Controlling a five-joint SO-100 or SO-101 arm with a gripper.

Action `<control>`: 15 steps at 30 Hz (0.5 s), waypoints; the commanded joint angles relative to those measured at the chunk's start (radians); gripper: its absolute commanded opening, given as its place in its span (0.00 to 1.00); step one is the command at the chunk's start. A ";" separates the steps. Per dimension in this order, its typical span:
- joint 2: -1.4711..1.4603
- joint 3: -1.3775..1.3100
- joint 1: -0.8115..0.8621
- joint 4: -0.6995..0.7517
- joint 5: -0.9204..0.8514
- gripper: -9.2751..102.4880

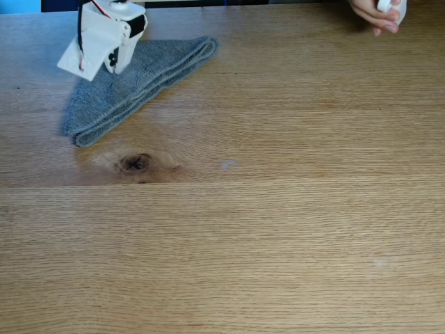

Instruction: Clean the area in front of the robot

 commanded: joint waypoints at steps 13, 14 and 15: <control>0.416 -0.112 -0.167 0.061 0.035 0.08; 0.451 -0.112 -0.195 0.081 0.037 0.08; 0.485 -0.112 -0.225 0.100 0.038 0.08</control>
